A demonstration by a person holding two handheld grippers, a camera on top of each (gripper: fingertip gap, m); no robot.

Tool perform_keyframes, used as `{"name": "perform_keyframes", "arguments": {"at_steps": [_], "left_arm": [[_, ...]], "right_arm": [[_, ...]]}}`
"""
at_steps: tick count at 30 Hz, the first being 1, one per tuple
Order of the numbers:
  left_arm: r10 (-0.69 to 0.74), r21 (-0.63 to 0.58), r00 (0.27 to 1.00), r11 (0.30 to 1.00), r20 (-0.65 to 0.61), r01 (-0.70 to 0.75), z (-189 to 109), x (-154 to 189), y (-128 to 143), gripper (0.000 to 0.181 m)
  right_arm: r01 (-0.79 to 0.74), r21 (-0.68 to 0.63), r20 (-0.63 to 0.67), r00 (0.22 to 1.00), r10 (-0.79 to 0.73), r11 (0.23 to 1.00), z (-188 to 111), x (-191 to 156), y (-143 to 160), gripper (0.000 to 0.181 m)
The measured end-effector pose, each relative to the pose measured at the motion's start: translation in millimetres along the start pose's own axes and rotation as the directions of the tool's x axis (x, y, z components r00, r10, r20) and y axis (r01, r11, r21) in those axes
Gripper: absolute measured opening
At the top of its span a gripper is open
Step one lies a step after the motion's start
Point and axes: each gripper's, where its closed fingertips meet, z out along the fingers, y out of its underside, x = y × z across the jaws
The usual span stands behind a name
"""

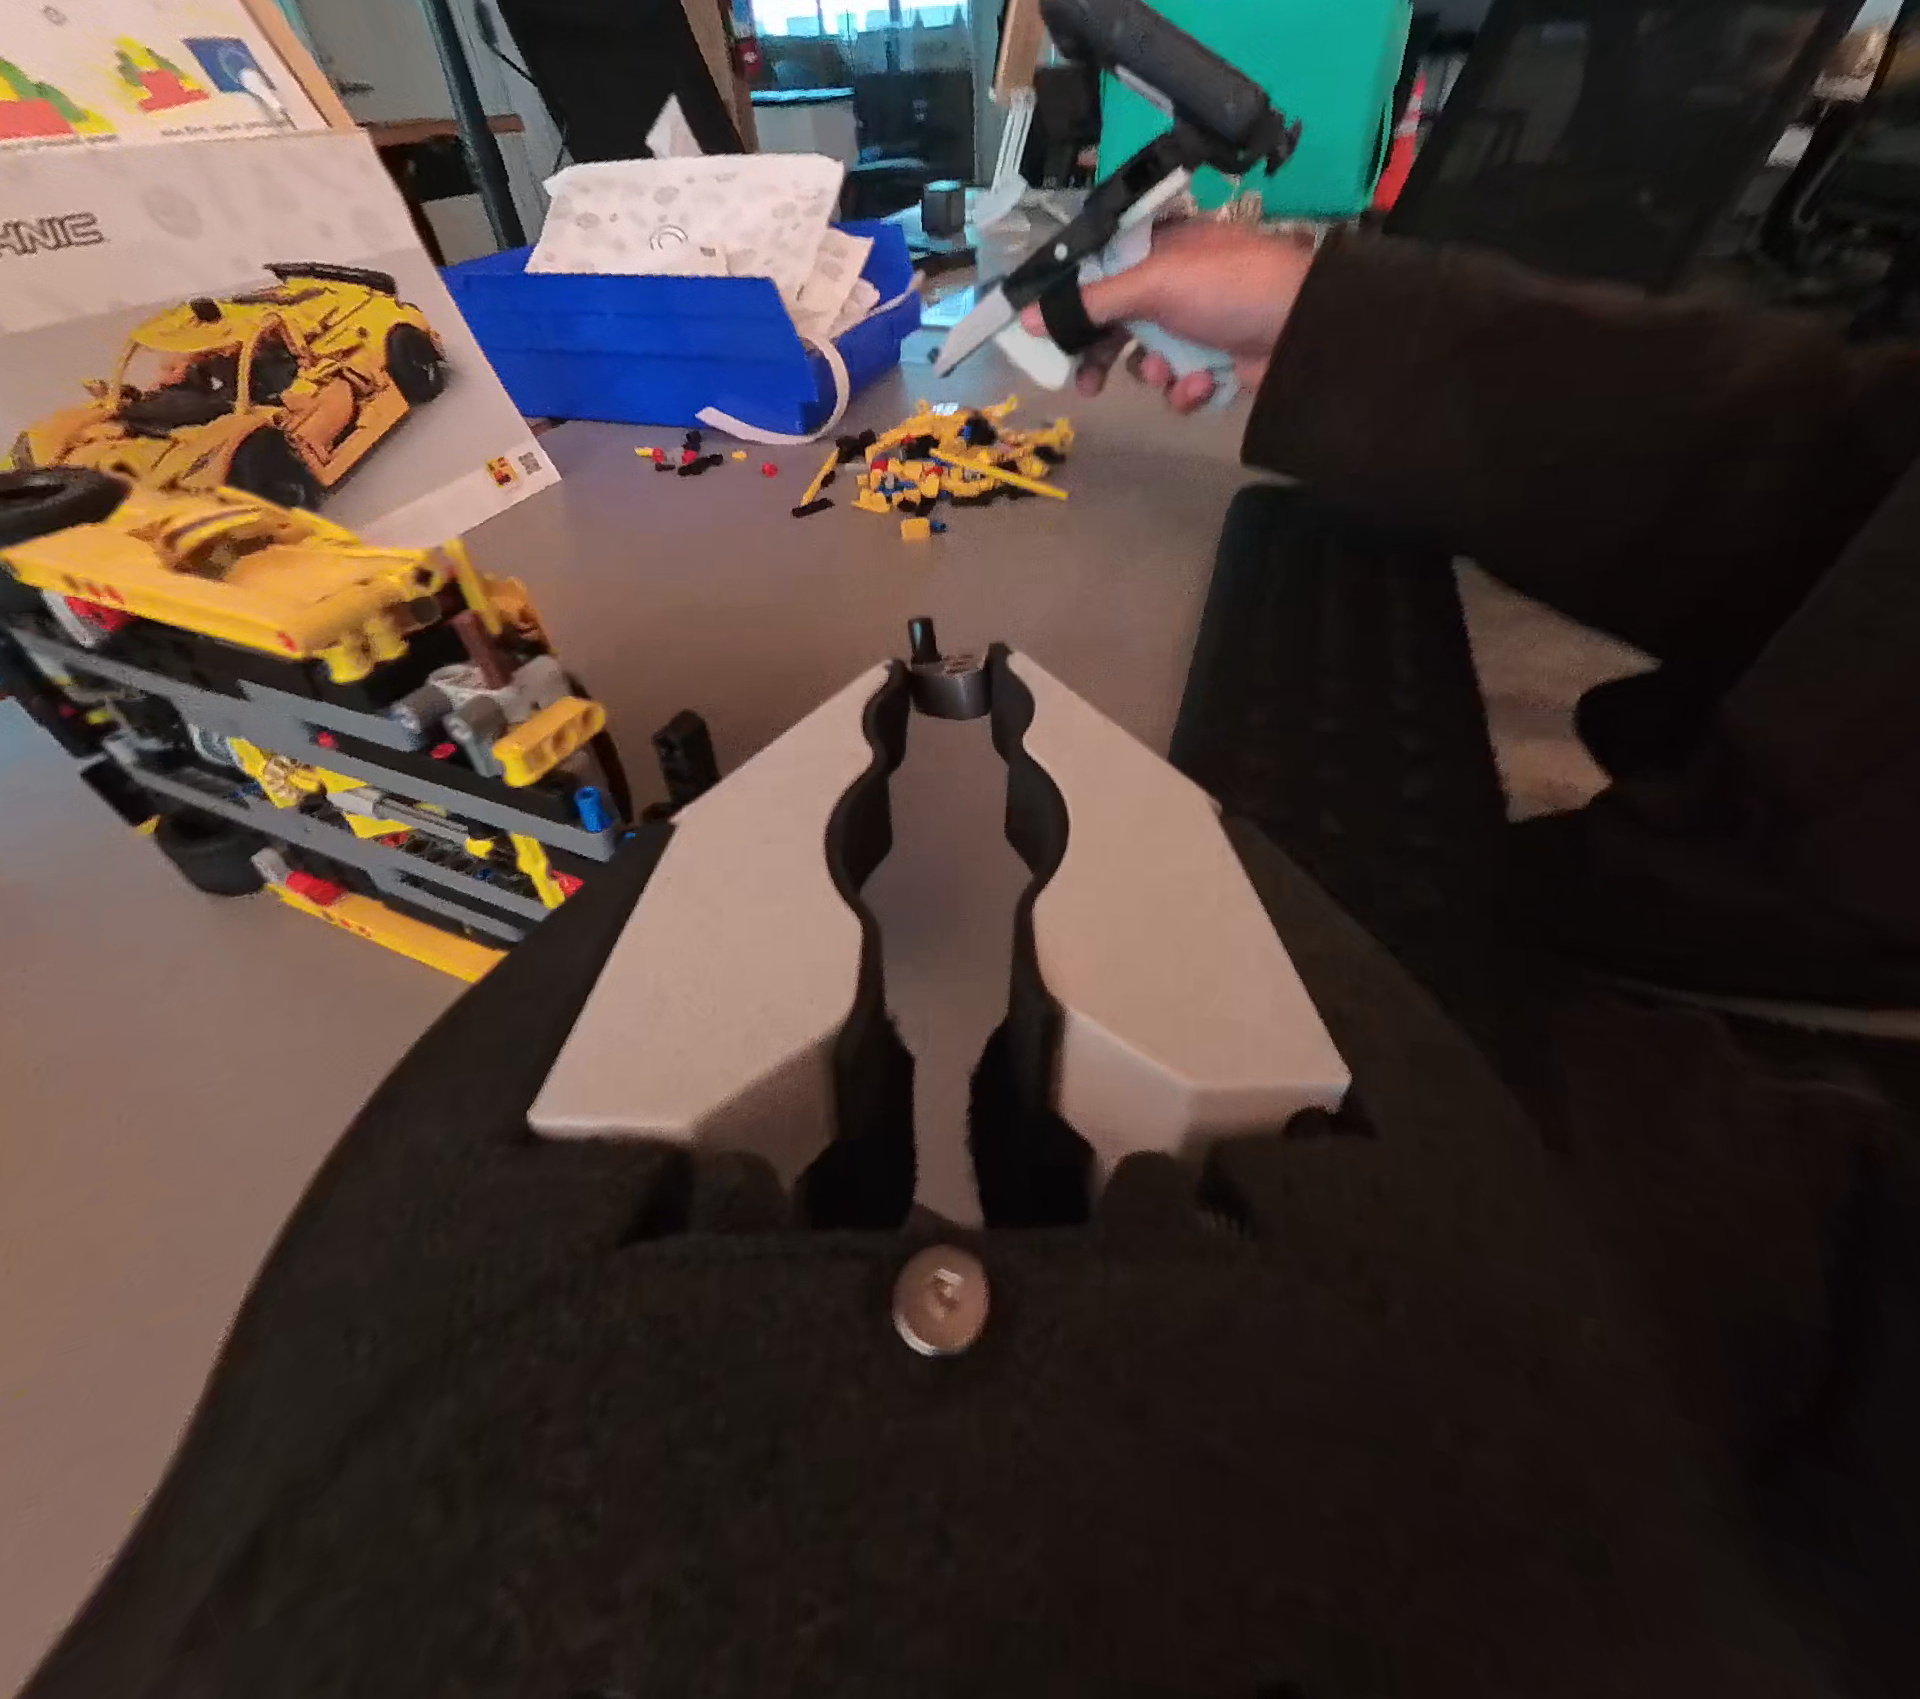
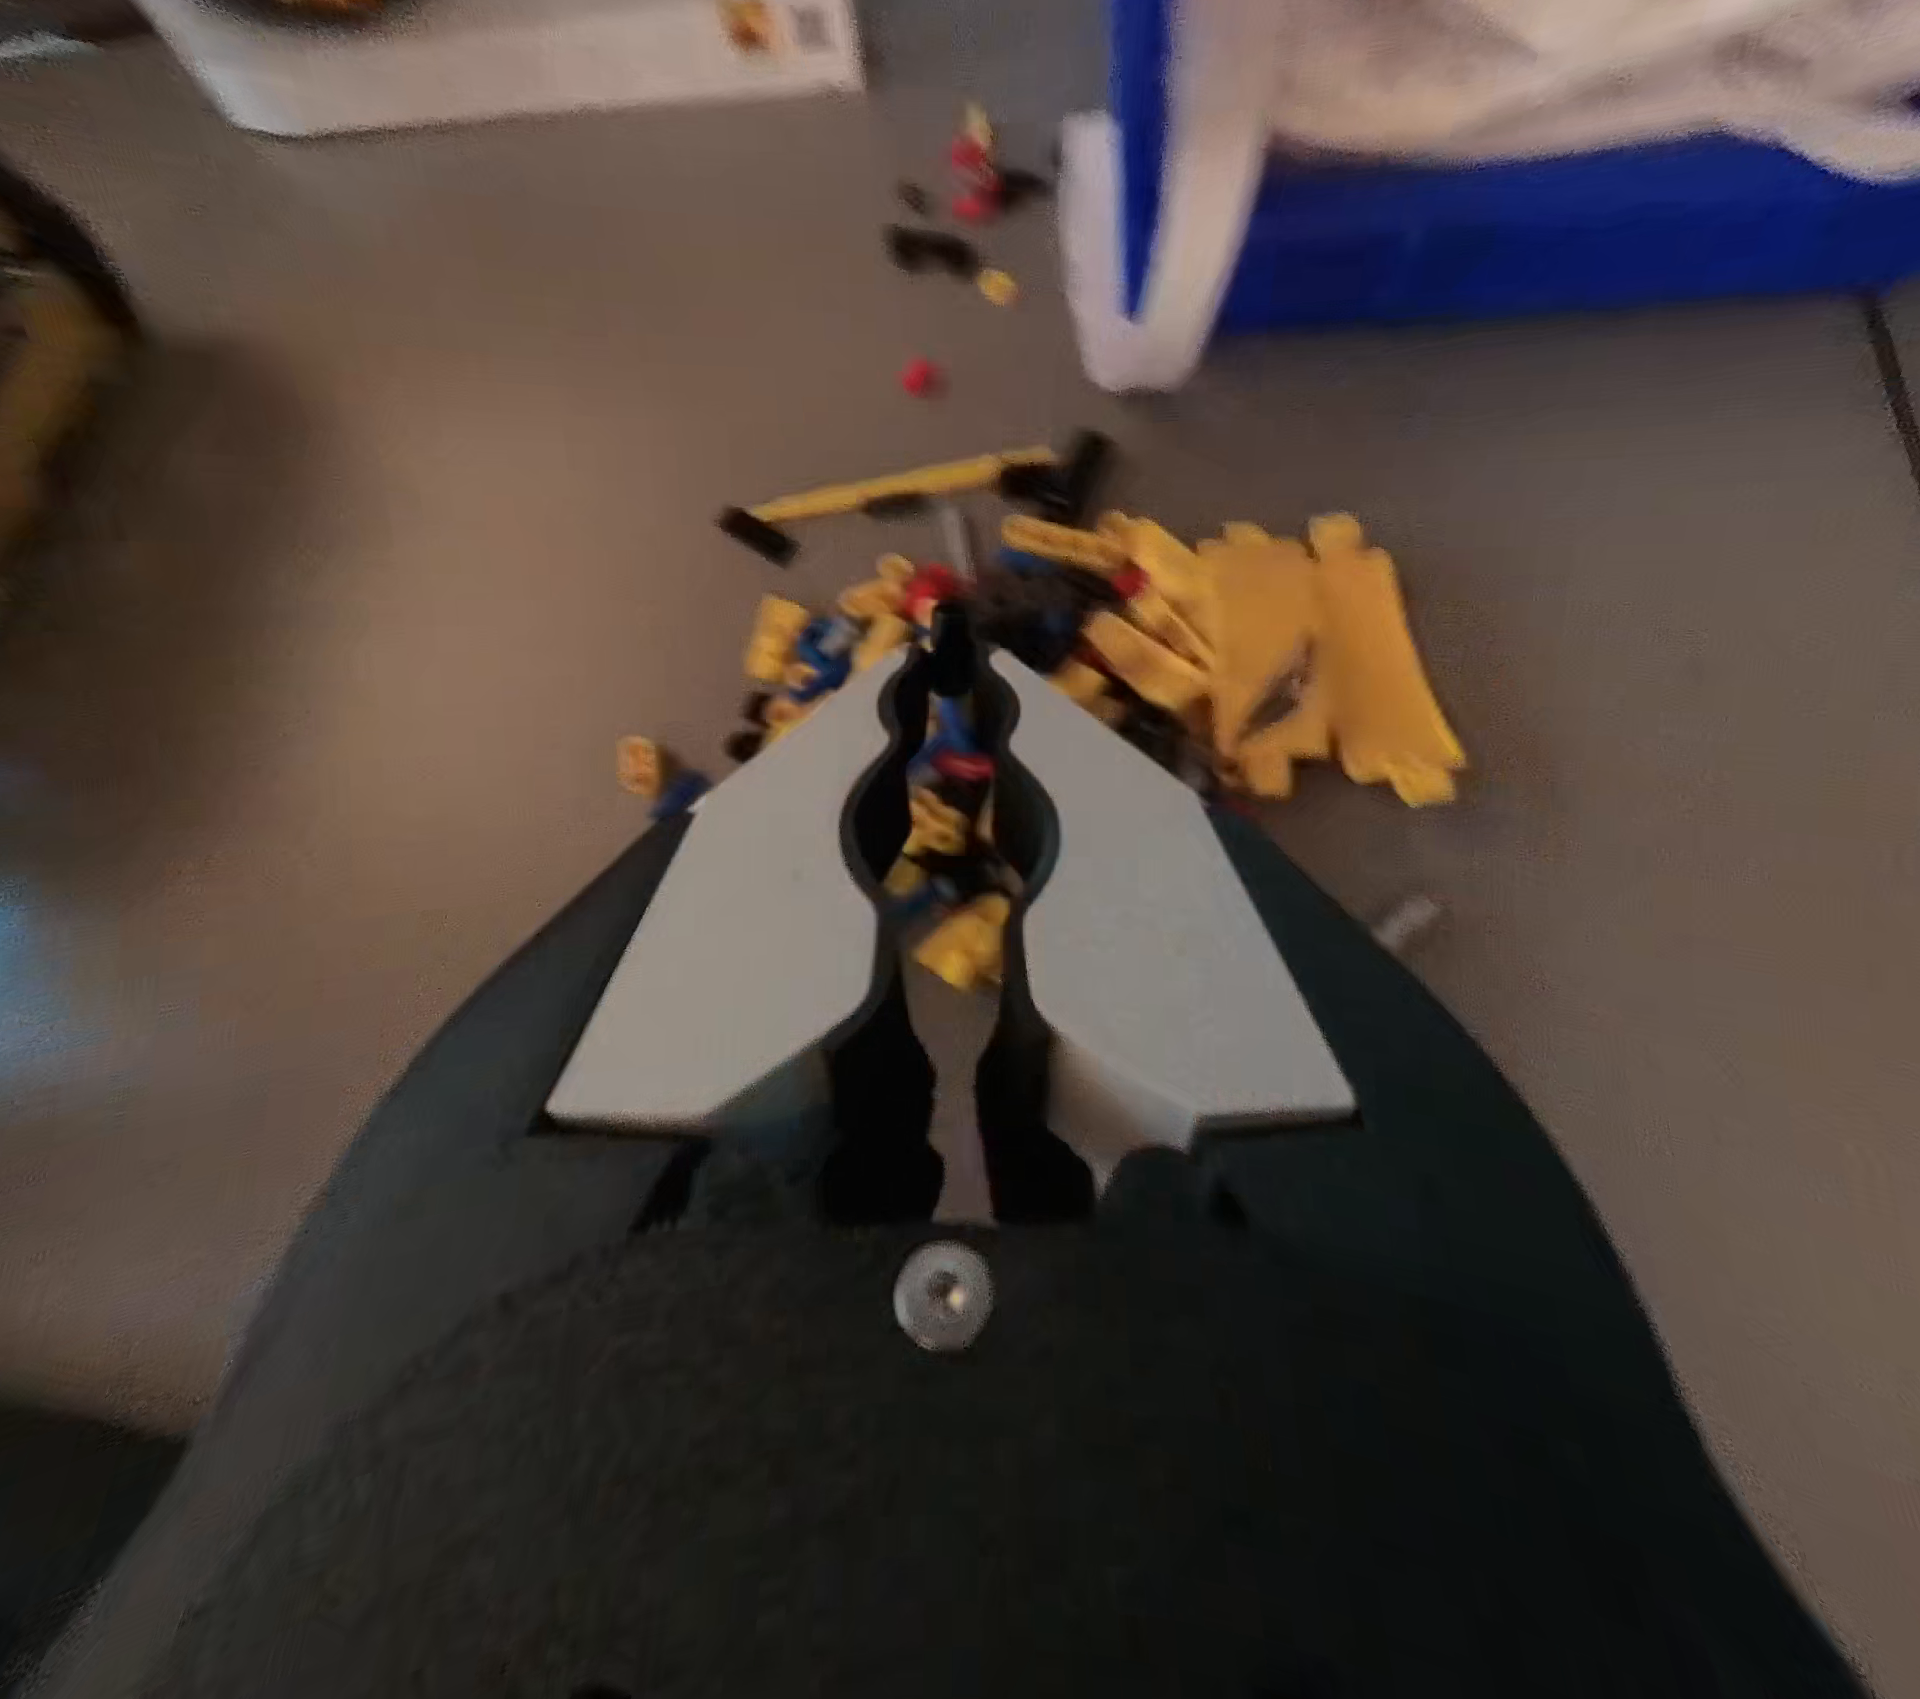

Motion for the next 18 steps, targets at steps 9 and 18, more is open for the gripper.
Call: {"name": "perform_keyframes", "arguments": {"at_steps": [9,18], "left_arm": [[-0.023,0.028,1.0,0.999,0.007,0.022,-3,-3,-4,0.015],[0.042,0.029,0.999,0.999,0.021,-0.043,-3,0,-4,0.015]], "right_arm": [[-0.023,0.018,0.052,0.998,0.022,1.0,0,27,9,0.022],[0.152,0.39,0.714,0.573,-0.402,0.908,-84,-246,-6,0.028]]}}
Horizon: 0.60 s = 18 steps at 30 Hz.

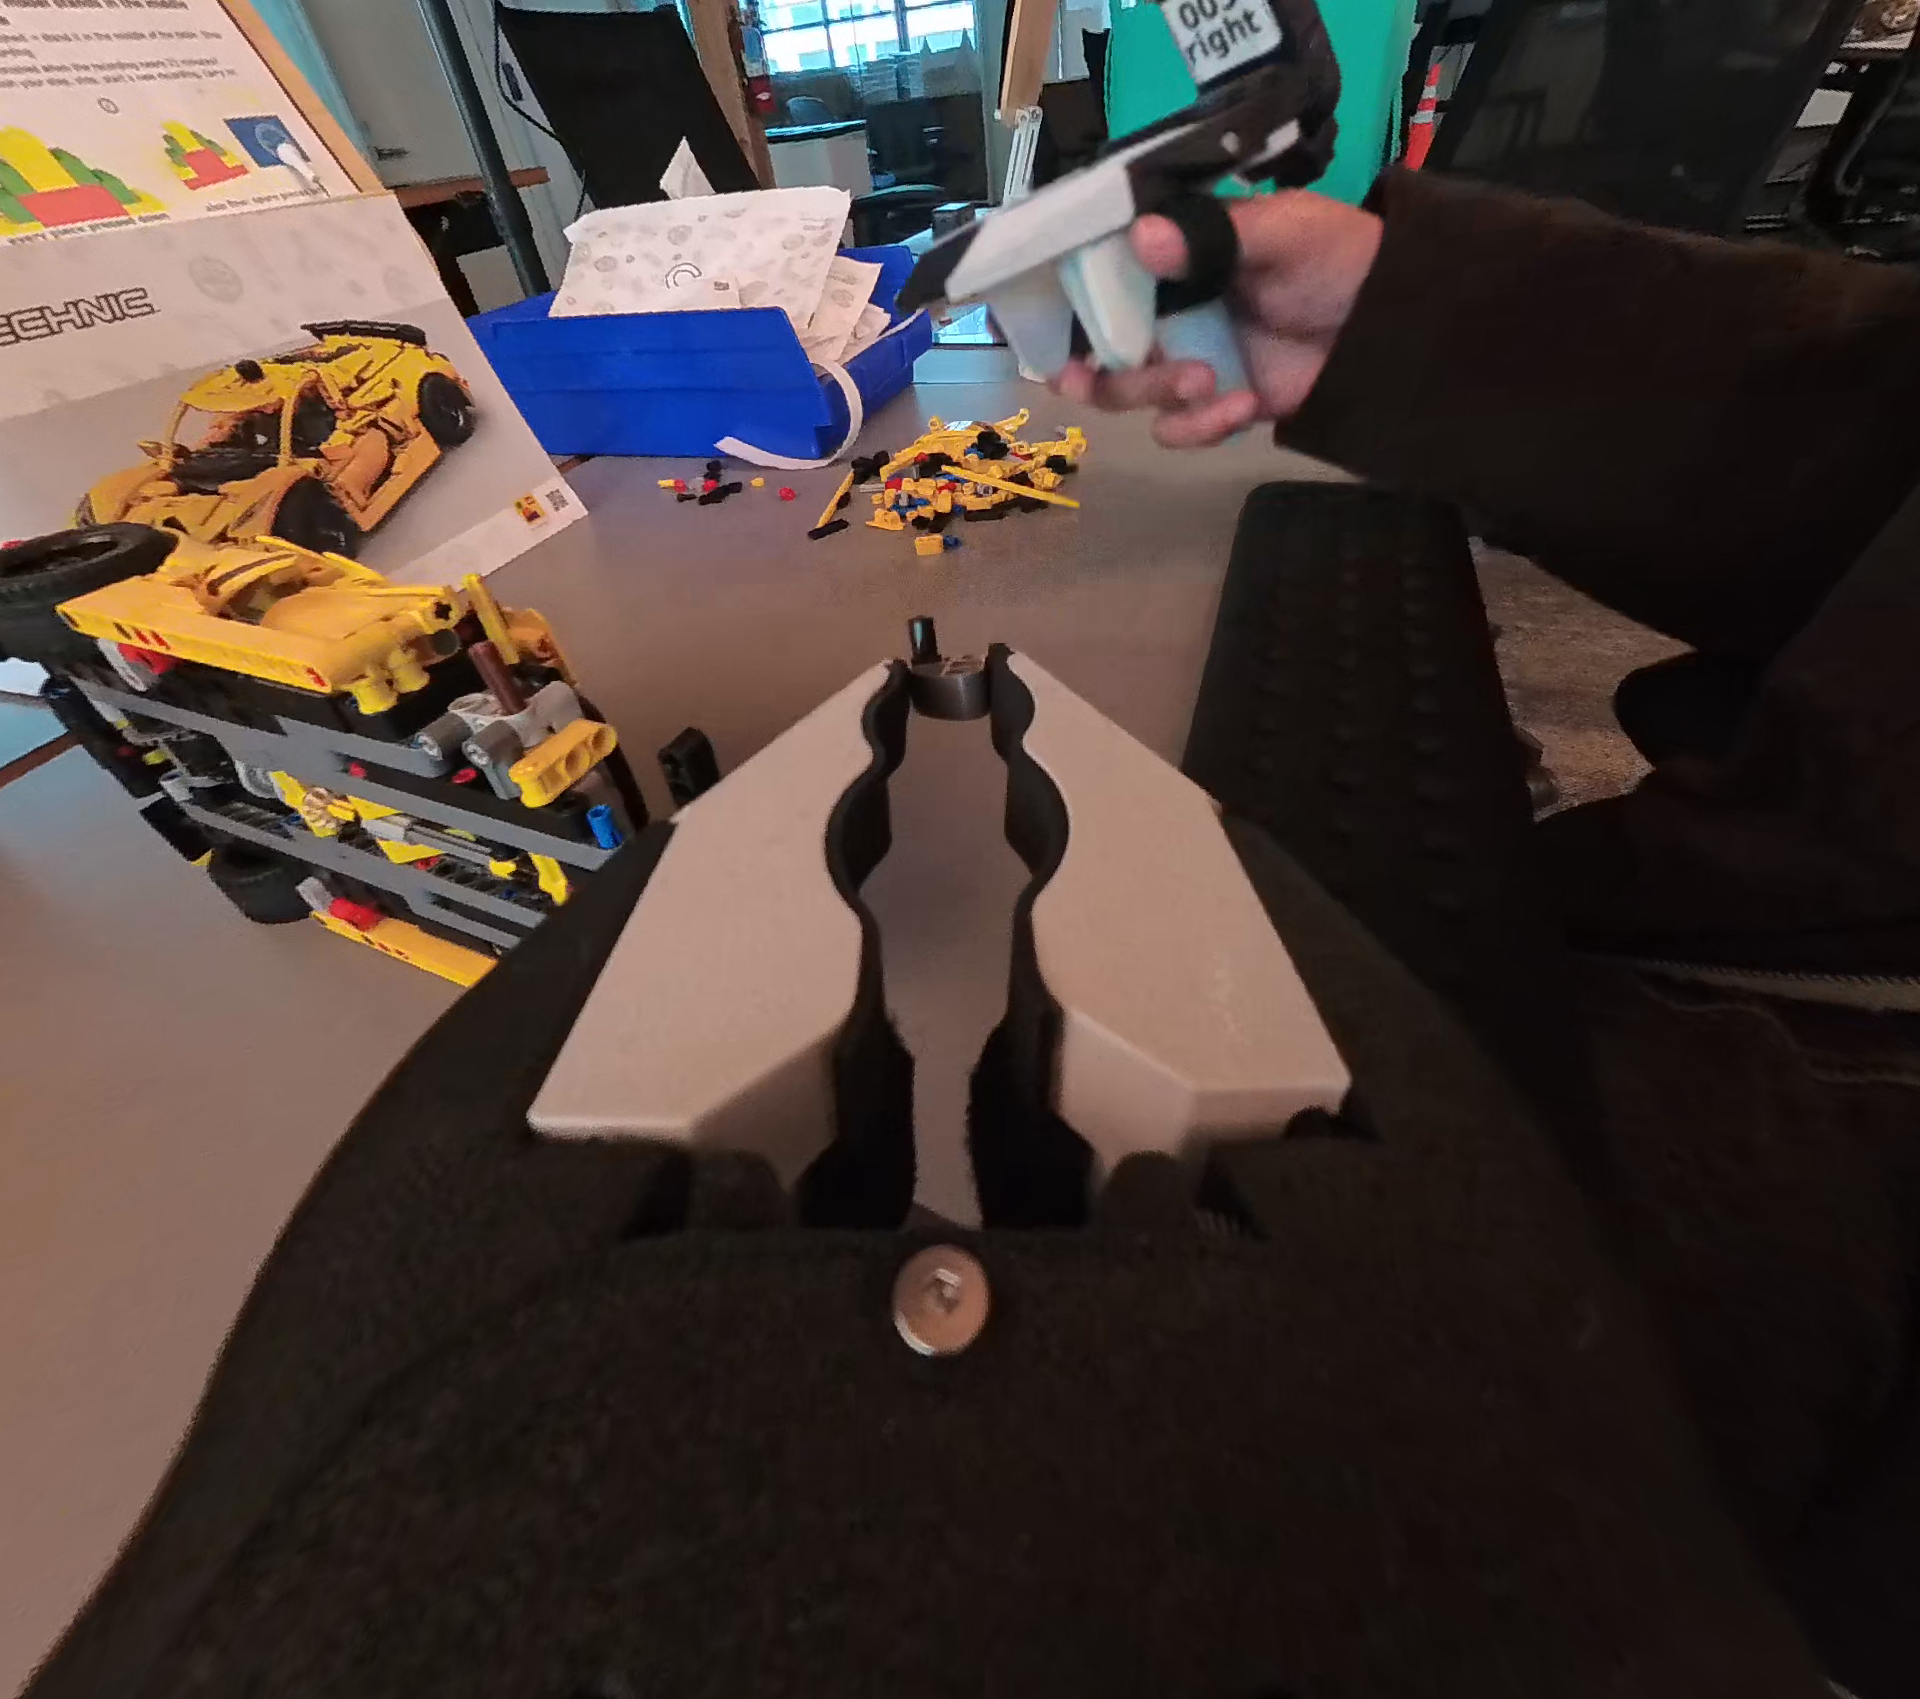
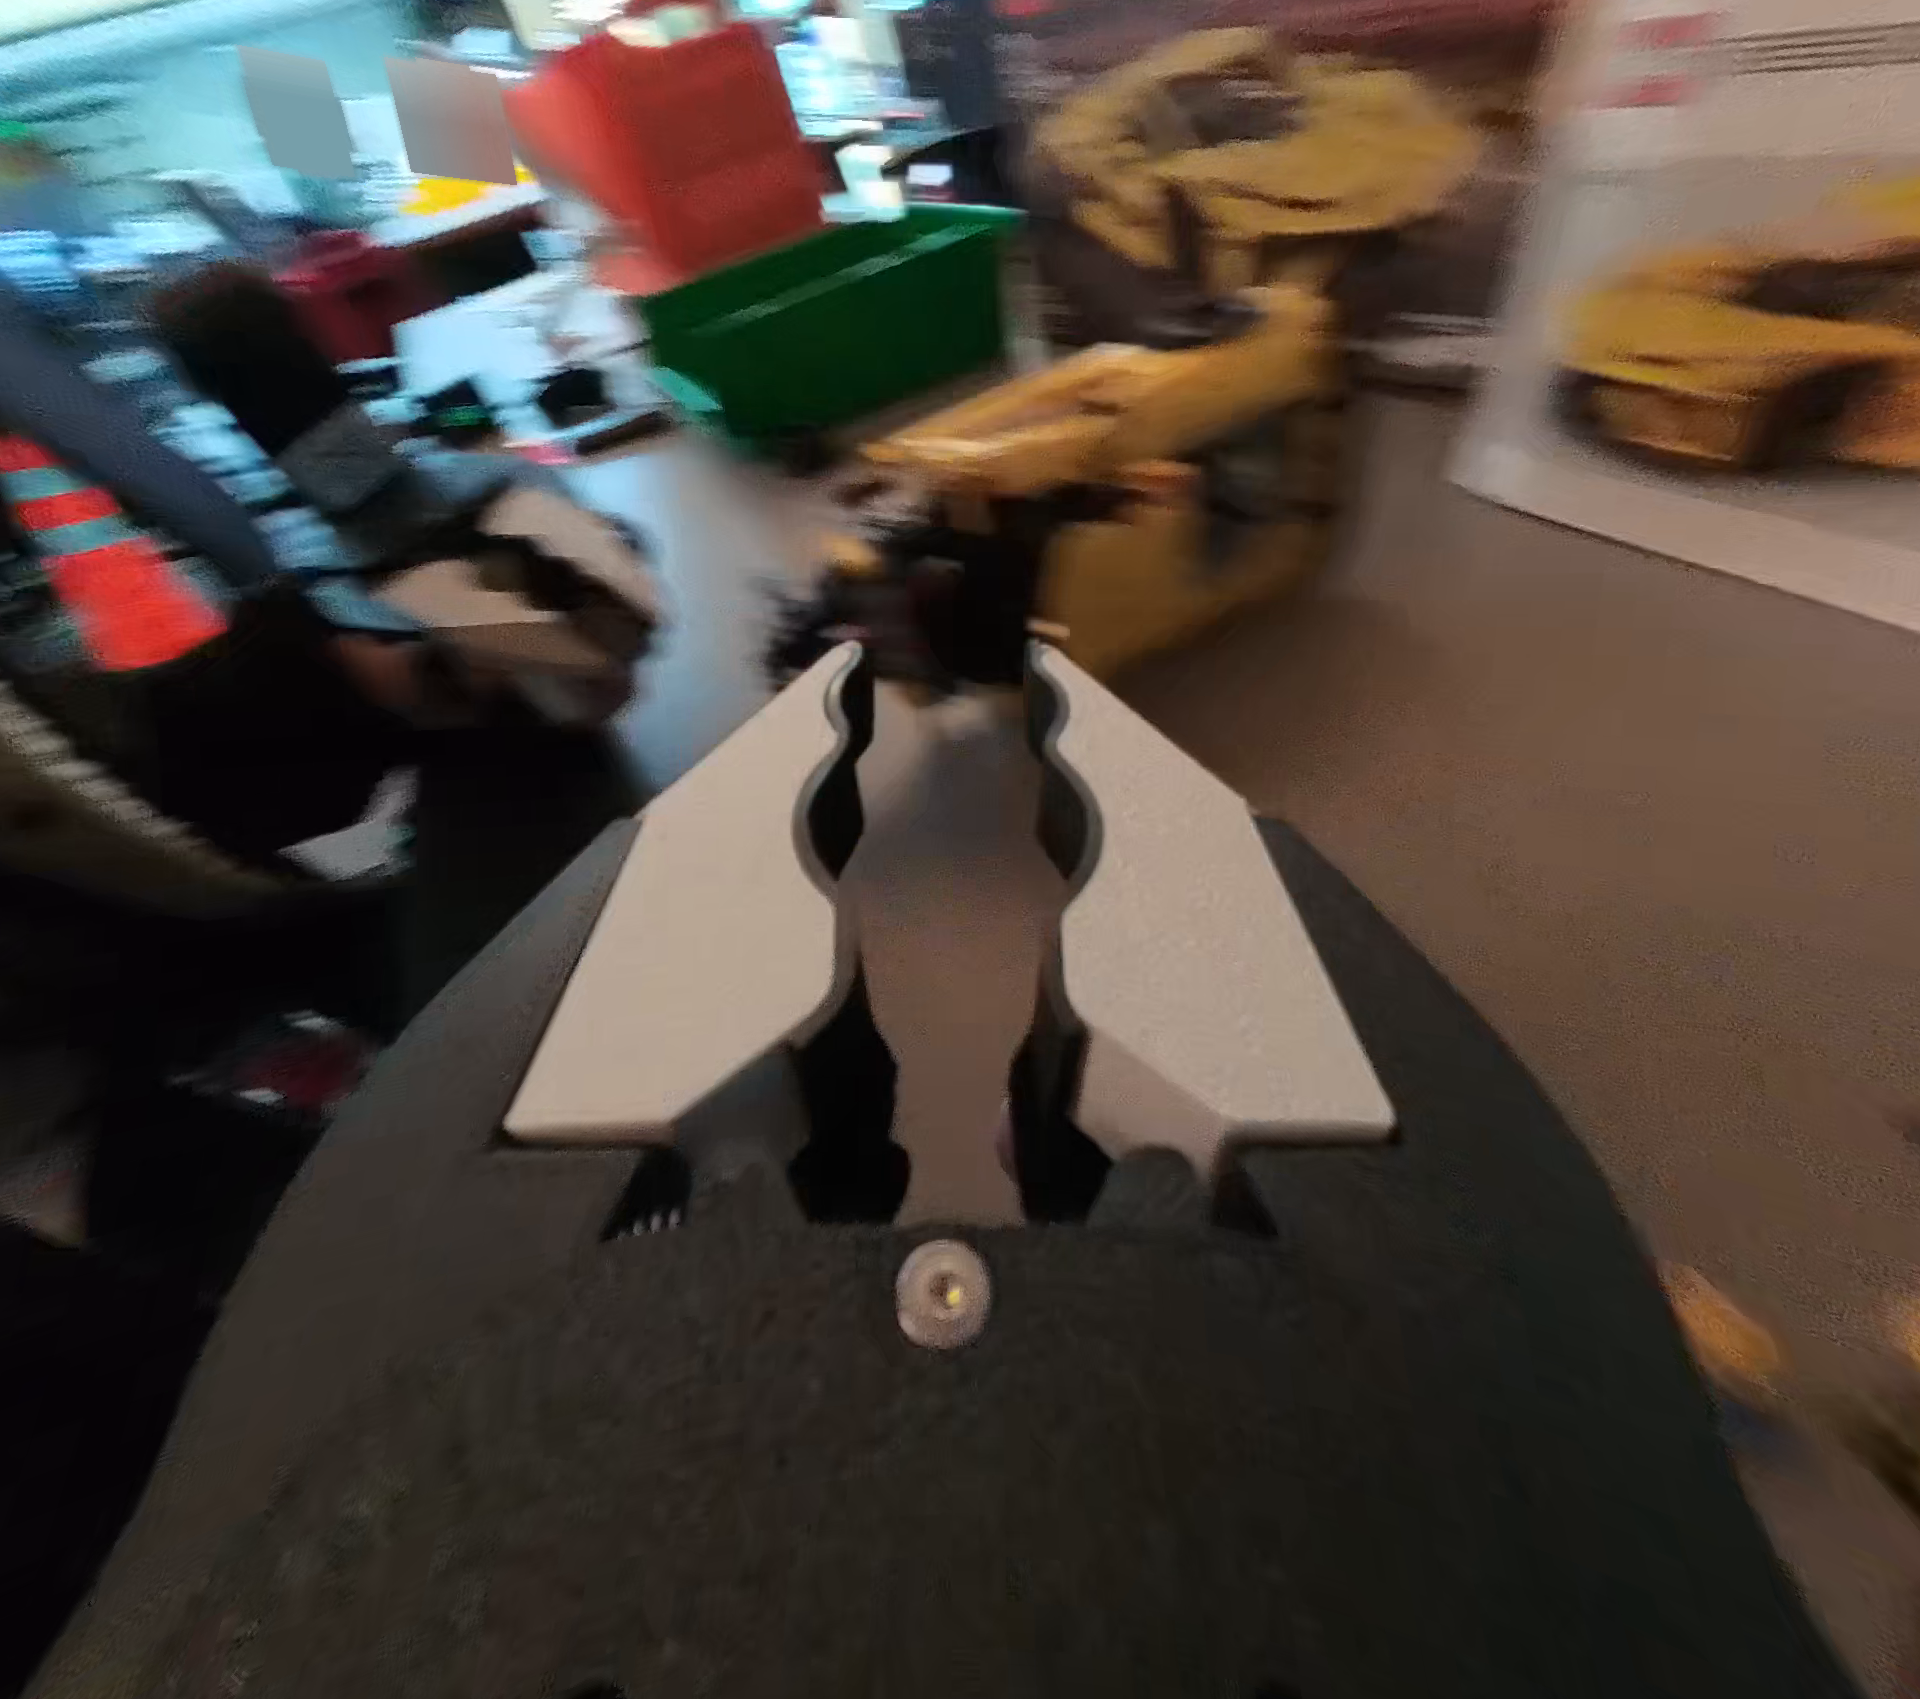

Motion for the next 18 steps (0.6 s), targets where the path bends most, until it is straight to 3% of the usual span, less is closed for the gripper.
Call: {"name": "perform_keyframes", "arguments": {"at_steps": [2,4,8,18], "left_arm": [[-0.006,0.011,1.0,1.0,0.002,0.006,-1,-1,-1,0.015],[-0.017,0.024,1.0,1.0,0.004,0.017,-3,-3,-3,0.015],[-0.013,0.027,1.0,1.0,0.003,0.013,-3,-2,-4,0.015],[-0.004,-0.009,1.0,1.0,0.019,0.004,0,-4,2,0.015]], "right_arm": [[-0.009,0.003,0.21,0.978,0.008,1.0,45,-55,8,0.03],[-0.03,-0.014,0.315,0.948,0.033,0.999,73,-84,18,0.028],[-0.098,0.023,0.325,0.942,0.085,0.995,89,-92,22,0.009],[-0.01,-0.042,0.283,0.959,0.022,0.999,98,-93,37,0.004]]}}
